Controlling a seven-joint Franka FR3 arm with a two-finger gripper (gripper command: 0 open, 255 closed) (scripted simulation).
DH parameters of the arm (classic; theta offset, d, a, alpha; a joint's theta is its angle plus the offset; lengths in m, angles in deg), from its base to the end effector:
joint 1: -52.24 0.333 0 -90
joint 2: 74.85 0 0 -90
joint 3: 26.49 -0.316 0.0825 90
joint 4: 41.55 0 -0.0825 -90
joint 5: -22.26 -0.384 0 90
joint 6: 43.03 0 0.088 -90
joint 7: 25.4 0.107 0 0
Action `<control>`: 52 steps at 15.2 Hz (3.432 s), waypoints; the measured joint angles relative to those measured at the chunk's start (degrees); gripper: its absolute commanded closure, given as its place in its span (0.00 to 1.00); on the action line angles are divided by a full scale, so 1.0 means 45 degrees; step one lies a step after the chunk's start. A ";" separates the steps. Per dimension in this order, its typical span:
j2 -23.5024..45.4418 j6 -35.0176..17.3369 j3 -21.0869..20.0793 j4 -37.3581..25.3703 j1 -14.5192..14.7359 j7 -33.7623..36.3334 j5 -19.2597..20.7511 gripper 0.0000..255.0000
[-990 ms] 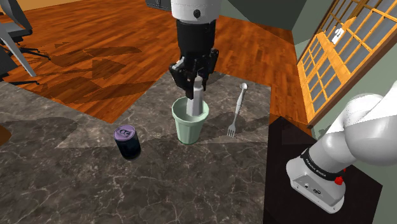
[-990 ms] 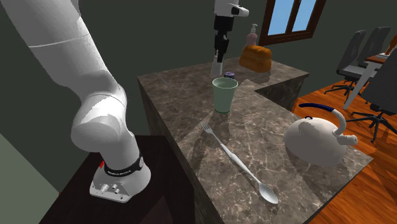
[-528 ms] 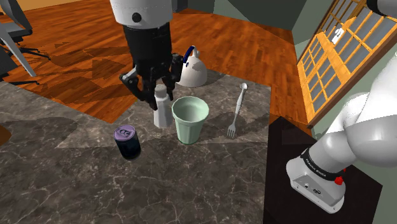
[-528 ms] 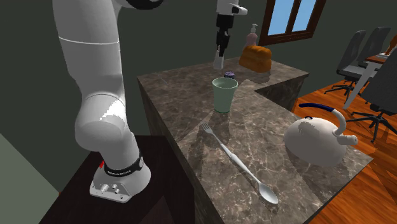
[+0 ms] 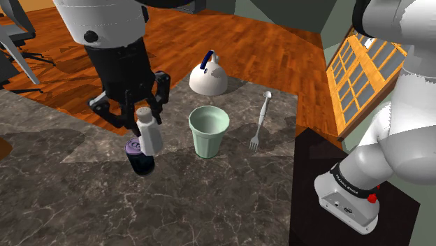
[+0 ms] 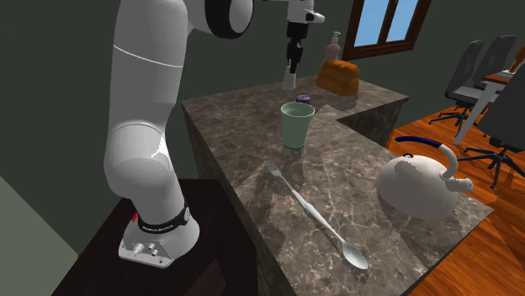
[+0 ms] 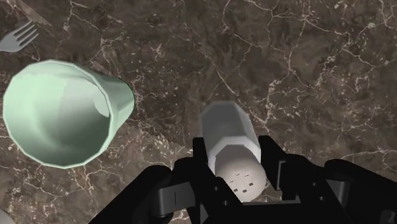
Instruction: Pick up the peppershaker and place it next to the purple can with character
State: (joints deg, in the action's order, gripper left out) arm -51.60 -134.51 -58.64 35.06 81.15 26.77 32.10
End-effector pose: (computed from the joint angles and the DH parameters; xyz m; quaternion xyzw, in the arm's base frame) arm 0.3879 0.5307 0.5186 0.9964 0.0694 -0.0412 0.0246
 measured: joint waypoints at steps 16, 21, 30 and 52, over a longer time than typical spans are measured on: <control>0.0159 -0.2656 0.0129 0.2549 -0.0267 0.0082 0.0135 1.00; 0.0341 -0.3428 0.0190 0.3169 -0.0277 0.0157 0.0253 1.00; 0.0894 -0.4663 0.0361 0.3920 -0.0216 0.0316 0.0572 1.00; 0.0543 -0.3299 0.0229 0.2843 -0.0209 0.0154 0.0333 0.00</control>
State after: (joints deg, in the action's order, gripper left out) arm -49.15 -149.36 -57.61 47.86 80.21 27.46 33.60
